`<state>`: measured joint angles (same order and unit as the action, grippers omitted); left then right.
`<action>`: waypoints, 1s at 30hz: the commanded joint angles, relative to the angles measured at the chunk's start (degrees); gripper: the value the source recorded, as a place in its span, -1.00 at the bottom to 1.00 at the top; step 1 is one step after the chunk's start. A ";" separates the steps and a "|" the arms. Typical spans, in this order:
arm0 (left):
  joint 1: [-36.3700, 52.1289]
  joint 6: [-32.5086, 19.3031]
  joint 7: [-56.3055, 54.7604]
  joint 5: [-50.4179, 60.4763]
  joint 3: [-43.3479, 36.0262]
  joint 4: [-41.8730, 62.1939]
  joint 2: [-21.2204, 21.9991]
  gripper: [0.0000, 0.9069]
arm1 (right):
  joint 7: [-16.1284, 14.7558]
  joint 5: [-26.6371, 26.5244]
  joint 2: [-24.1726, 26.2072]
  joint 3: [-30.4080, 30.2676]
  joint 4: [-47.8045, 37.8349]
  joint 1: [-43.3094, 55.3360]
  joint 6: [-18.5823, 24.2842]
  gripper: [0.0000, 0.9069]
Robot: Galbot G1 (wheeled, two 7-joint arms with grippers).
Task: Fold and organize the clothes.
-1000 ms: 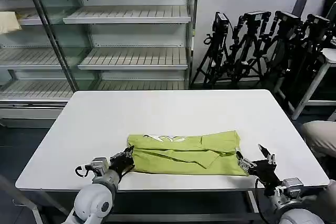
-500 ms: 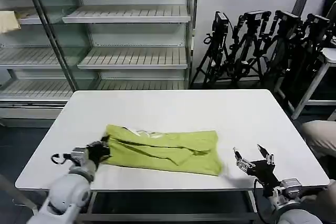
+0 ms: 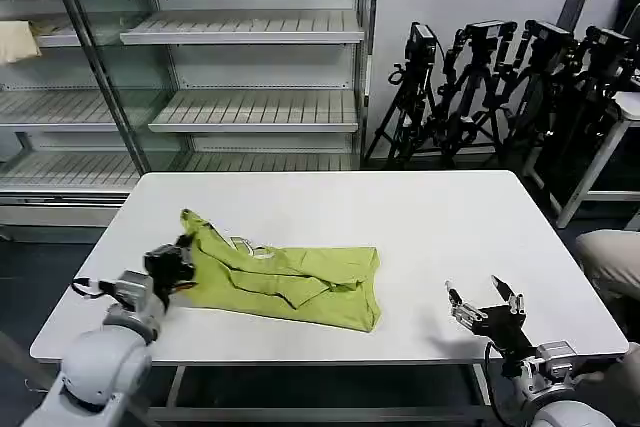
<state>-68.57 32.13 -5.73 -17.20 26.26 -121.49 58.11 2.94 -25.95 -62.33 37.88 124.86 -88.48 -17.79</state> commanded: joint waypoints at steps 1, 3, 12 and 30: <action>-2.40 -0.04 2.55 2.44 -14.28 -10.71 2.90 -1.00 | -0.08 0.18 -0.21 0.43 0.10 -0.23 0.01 1.00; -2.08 -2.57 3.59 4.06 -16.60 -9.27 4.21 -1.00 | -0.18 0.56 -0.46 0.40 -0.01 -0.22 0.05 1.00; 2.33 -5.59 6.91 8.00 -21.19 -2.97 7.58 -1.00 | -0.40 0.64 -0.76 0.88 -0.12 -0.33 0.21 1.00; 10.60 -2.78 3.91 -2.45 -28.87 3.44 12.51 -1.00 | -1.10 1.25 -0.15 2.50 -0.13 -0.71 0.58 1.00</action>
<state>-61.39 28.37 -1.27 -14.99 1.42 -120.06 68.96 2.04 -25.08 -62.57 39.65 124.52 -89.09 -17.30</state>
